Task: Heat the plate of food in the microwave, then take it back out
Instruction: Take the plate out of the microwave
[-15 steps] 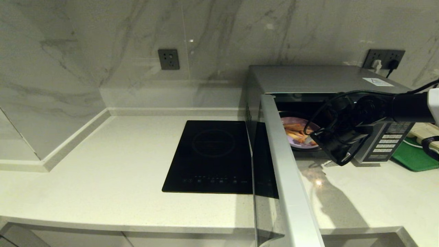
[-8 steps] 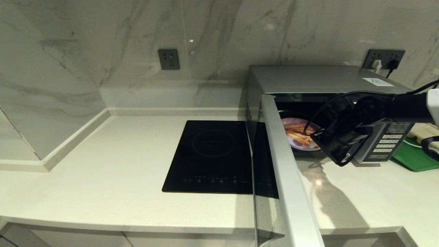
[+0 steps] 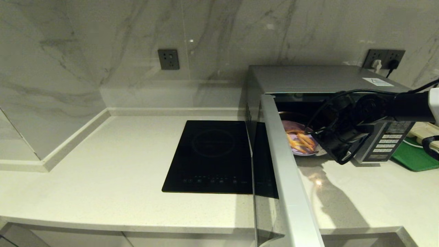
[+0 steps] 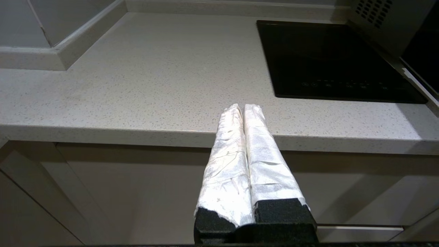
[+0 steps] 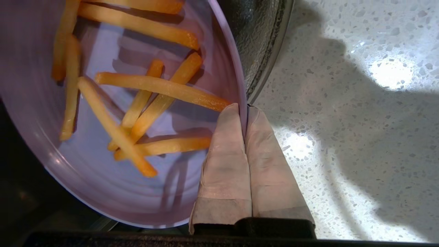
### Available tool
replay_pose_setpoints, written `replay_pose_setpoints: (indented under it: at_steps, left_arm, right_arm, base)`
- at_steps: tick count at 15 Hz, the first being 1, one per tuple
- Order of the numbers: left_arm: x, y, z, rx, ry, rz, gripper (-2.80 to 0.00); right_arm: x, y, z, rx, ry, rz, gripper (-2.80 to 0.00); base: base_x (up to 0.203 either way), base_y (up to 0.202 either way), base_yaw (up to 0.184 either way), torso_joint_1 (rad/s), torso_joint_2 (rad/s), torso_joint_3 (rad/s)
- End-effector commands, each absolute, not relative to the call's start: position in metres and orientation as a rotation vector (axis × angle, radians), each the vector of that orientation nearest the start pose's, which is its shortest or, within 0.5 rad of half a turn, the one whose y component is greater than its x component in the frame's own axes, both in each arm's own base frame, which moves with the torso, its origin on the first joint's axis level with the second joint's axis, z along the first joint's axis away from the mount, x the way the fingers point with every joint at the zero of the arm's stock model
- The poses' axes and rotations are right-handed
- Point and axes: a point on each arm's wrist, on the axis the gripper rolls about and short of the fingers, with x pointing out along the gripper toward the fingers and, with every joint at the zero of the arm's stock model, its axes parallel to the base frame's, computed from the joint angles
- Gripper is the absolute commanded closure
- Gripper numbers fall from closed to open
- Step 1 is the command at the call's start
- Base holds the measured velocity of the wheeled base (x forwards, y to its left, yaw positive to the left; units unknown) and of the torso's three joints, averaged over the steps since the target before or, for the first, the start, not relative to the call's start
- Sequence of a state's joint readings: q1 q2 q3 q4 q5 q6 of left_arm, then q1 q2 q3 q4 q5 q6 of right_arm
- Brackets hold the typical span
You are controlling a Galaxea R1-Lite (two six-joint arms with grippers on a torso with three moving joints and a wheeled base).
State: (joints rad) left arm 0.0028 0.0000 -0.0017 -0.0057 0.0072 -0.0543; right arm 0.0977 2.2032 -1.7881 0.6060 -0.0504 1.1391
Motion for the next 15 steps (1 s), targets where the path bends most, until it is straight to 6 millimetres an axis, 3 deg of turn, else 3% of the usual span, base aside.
replay_pose_setpoints:
  at_steps: [1, 9, 15]
  left_arm:
    - [-0.023, 0.000, 0.077, -0.055, -0.008, 0.011, 0.00]
    - [-0.023, 0.000, 0.077, -0.055, -0.008, 0.011, 0.00]
    - [-0.023, 0.000, 0.077, -0.055, -0.008, 0.011, 0.00]
  right_arm:
    - [0.420, 0.040, 0.157, 0.970, 0.906, -0.531, 0.00]
    - [0.415, 0.039, 0.184, 0.987, 0.843, -0.489, 0.00]
    - [0.386, 0.035, 0.204, 0.986, 0.838, -0.485, 0.00]
  base:
    - [0.000, 0.000, 0.000, 0.000, 0.00, 0.000]
    - [0.000, 0.000, 0.000, 0.000, 0.00, 0.000]
    - [0.000, 0.000, 0.000, 0.000, 0.00, 0.000]
